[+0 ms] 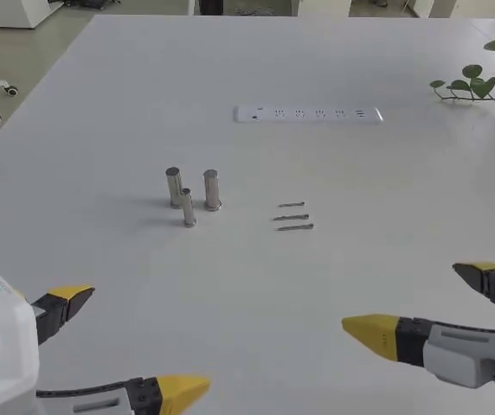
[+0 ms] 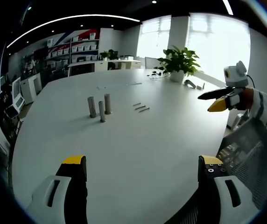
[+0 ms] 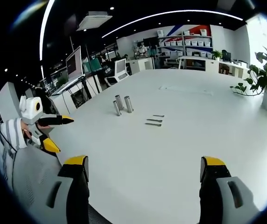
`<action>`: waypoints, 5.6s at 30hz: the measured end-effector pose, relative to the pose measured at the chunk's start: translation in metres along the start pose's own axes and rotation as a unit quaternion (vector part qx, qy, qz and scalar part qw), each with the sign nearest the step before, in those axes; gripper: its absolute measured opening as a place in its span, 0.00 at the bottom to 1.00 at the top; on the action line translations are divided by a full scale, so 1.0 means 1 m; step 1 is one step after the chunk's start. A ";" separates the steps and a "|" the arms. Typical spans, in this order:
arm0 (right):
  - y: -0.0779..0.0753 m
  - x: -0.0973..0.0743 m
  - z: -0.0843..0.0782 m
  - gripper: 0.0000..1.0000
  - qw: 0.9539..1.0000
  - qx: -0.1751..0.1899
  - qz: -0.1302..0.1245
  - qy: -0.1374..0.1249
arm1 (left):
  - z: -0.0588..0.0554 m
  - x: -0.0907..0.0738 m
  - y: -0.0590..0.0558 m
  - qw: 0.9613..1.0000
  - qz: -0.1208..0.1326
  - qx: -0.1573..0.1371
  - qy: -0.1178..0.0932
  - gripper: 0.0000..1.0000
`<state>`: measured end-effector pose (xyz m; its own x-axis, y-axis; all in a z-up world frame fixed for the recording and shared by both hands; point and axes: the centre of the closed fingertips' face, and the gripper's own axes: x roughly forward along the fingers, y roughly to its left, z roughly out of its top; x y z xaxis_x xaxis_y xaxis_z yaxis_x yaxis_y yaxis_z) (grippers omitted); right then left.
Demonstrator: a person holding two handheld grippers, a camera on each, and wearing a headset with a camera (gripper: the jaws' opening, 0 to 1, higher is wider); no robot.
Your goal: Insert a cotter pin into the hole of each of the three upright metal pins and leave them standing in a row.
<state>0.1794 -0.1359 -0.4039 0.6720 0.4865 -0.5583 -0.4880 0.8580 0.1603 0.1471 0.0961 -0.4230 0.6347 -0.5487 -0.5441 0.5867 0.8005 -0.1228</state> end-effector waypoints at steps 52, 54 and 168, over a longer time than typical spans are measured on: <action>-0.003 0.016 -0.006 0.98 0.999 -0.004 -0.010 0.044 | 0.036 0.021 0.036 1.000 -0.012 -0.008 -0.013 0.92; -0.003 0.016 -0.007 0.98 0.999 -0.008 -0.012 0.048 | 0.037 0.025 0.037 1.000 -0.014 -0.006 -0.013 0.91; -0.012 0.008 -0.024 0.96 0.997 0.024 -0.041 0.055 | 0.069 0.157 0.117 0.996 -0.025 0.077 0.031 0.05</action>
<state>0.1771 -0.1466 -0.4300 0.6421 0.3949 -0.6571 -0.4047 0.9026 0.1469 0.3503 0.0873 -0.4650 0.5734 -0.5672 -0.5912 0.6897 0.7237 -0.0253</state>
